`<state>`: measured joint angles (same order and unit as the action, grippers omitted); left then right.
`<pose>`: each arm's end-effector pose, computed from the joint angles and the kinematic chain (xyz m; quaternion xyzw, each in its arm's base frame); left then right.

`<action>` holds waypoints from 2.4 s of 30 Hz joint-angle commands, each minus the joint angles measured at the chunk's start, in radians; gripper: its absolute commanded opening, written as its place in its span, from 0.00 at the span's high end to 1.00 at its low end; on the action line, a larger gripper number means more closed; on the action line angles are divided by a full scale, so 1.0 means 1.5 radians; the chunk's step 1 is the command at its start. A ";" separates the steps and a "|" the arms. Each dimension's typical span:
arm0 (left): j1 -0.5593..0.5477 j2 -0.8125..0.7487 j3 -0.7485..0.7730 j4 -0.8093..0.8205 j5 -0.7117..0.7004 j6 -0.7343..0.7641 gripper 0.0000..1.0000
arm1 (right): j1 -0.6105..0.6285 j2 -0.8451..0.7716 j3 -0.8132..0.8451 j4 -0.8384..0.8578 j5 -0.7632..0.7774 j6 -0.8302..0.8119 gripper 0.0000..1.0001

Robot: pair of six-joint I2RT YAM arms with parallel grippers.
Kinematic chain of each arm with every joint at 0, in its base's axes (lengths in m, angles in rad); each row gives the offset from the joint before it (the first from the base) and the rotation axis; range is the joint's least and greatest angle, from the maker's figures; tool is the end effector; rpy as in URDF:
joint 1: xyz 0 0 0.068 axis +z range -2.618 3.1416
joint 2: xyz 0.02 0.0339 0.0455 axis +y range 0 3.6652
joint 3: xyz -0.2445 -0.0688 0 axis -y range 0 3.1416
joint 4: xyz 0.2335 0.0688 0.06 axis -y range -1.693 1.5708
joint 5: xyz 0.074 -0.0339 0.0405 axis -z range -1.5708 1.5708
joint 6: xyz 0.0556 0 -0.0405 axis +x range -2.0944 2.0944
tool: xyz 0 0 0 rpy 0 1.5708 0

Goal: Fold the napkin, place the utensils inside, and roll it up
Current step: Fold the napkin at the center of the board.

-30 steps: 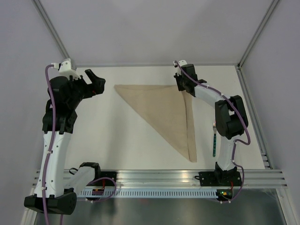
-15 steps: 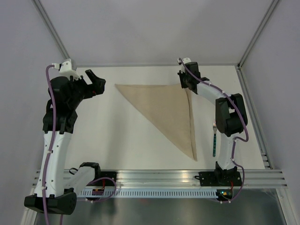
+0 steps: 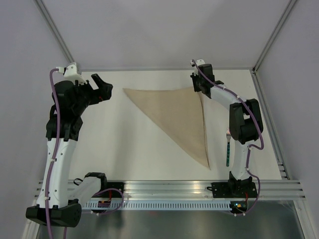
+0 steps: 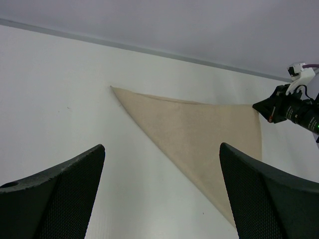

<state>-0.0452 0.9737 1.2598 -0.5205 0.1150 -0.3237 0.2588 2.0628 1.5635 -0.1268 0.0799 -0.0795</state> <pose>0.2148 -0.0161 0.4091 -0.0735 0.7810 -0.1578 0.5998 0.4594 0.1170 0.1940 -0.1319 0.8802 0.0053 0.4560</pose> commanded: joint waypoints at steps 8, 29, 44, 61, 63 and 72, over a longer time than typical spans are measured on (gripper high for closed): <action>0.004 0.002 -0.003 0.024 0.018 -0.007 0.00 | -0.011 0.006 0.012 0.020 0.008 -0.003 0.99; 0.005 0.004 -0.015 0.029 0.026 -0.014 0.00 | -0.022 0.028 0.013 0.025 0.012 -0.010 1.00; 0.005 -0.001 -0.054 0.053 0.037 -0.023 0.00 | -0.023 0.050 0.069 -0.013 0.030 -0.012 0.47; 0.004 -0.116 -0.176 0.070 0.127 -0.041 0.00 | -0.167 -0.259 -0.233 -0.223 -0.048 -0.022 0.40; 0.005 -0.121 -0.186 0.072 0.151 -0.046 0.00 | -0.189 -0.305 -0.264 -0.263 -0.047 -0.031 0.41; 0.005 -0.138 -0.210 0.079 0.166 -0.045 0.00 | -0.197 -0.372 -0.351 -0.384 -0.068 -0.086 0.44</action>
<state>-0.0452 0.7822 0.9501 -0.4377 0.3225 -0.3511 -0.0357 1.5345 1.0443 -0.5892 -0.0101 -0.1715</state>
